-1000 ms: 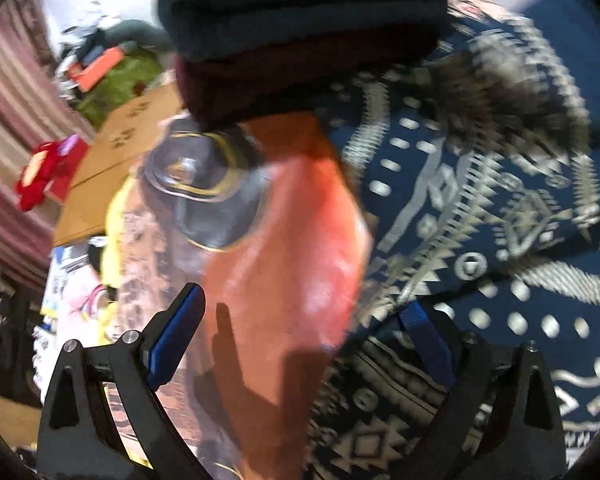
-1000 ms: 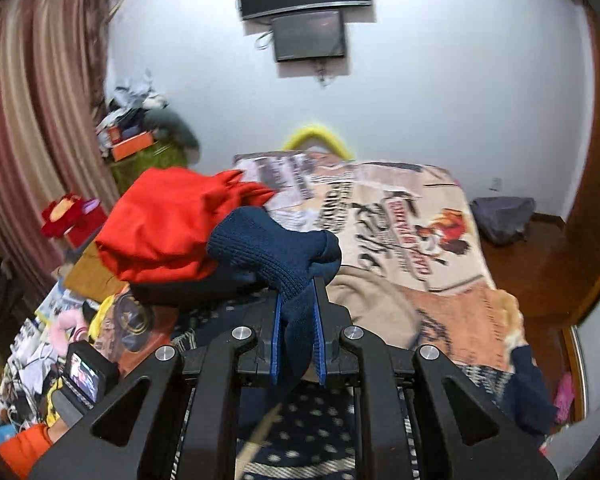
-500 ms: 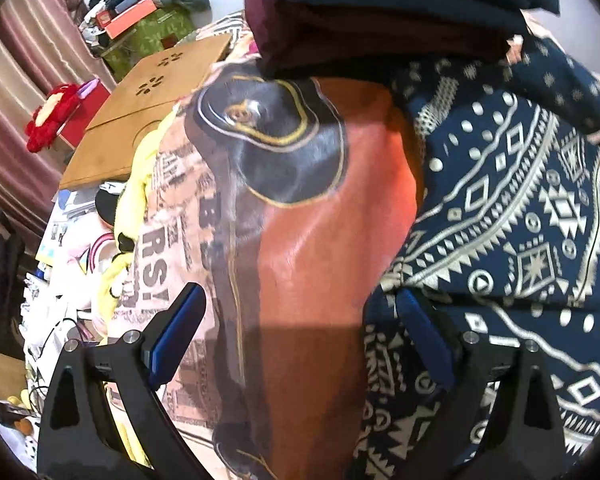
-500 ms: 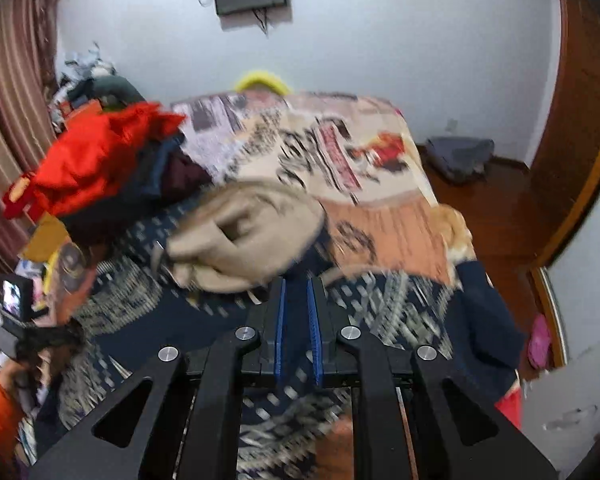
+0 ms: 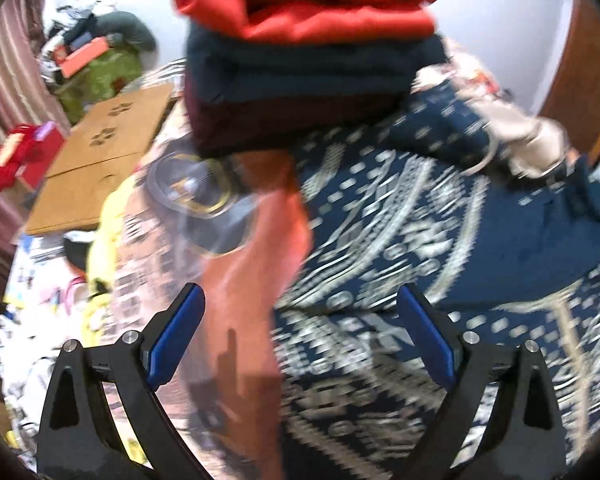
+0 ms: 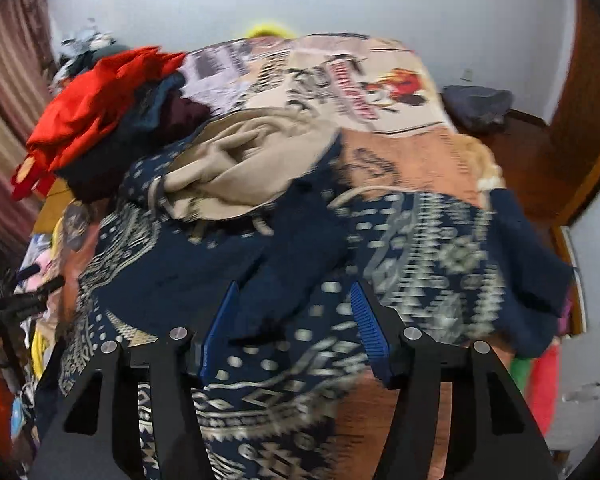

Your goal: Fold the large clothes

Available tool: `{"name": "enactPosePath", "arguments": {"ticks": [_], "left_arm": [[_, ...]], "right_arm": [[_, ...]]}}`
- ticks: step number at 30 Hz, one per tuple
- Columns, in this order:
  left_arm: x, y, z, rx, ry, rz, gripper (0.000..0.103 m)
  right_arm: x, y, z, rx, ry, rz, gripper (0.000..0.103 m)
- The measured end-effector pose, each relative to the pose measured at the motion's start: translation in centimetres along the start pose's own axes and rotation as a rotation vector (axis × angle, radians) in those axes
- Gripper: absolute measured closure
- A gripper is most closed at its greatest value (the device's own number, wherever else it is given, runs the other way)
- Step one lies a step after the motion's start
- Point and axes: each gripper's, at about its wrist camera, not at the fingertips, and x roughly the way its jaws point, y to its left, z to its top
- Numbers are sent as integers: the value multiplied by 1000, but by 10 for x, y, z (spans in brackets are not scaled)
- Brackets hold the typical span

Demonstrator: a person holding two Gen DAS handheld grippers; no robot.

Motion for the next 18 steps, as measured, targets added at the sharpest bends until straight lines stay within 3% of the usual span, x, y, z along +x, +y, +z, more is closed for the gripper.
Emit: {"name": "enactPosePath", "arguments": {"ticks": [6, 12, 14, 15, 16, 18], "left_arm": [[28, -23, 12, 30, 49, -55, 6], [57, -47, 8, -9, 146, -204, 6], [65, -54, 6, -5, 158, -197, 6], [67, -54, 5, -18, 156, -203, 6], [69, -54, 4, -37, 154, -208, 5], [72, -50, 3, -82, 157, -225, 5]], "right_arm": [[38, -7, 0, 80, 44, -22, 49], [46, -24, 14, 176, 7, -20, 51], [48, -23, 18, 175, 5, -18, 62], [46, -23, 18, 173, -6, -21, 75], [45, -22, 19, 175, -17, -19, 81], [36, -21, 17, 179, -58, -13, 85]]}}
